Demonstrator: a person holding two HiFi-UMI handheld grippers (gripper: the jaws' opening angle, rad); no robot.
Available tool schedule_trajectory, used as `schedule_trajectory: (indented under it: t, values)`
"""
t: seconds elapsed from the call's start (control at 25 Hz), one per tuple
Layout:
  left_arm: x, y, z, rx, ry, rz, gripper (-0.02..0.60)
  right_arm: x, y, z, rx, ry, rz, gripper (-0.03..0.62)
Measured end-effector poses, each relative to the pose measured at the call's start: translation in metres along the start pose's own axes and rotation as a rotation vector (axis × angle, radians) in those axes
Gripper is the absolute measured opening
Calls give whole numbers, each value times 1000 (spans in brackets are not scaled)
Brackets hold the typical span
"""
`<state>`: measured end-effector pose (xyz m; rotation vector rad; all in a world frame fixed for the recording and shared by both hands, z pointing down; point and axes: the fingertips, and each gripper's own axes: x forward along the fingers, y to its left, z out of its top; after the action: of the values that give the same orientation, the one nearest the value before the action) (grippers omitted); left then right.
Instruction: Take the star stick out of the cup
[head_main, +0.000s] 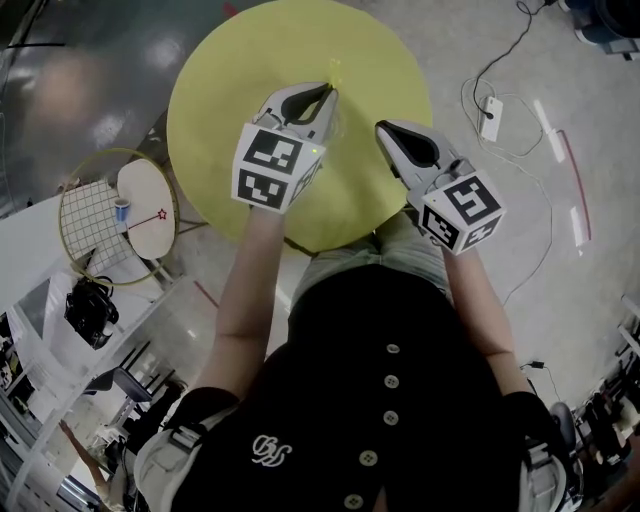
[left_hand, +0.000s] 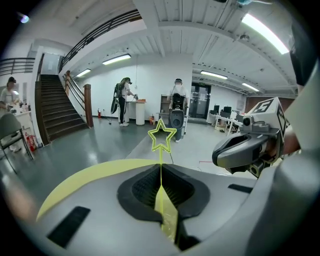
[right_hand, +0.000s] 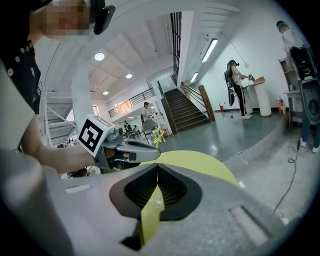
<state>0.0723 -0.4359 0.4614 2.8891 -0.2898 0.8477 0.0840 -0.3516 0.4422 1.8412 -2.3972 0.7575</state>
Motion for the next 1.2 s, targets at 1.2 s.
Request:
schedule_trajectory:
  t: [1.2]
  values:
    - [-113, 4, 66, -121, -373, 301, 15, -12, 54, 36, -184, 4, 223, 4]
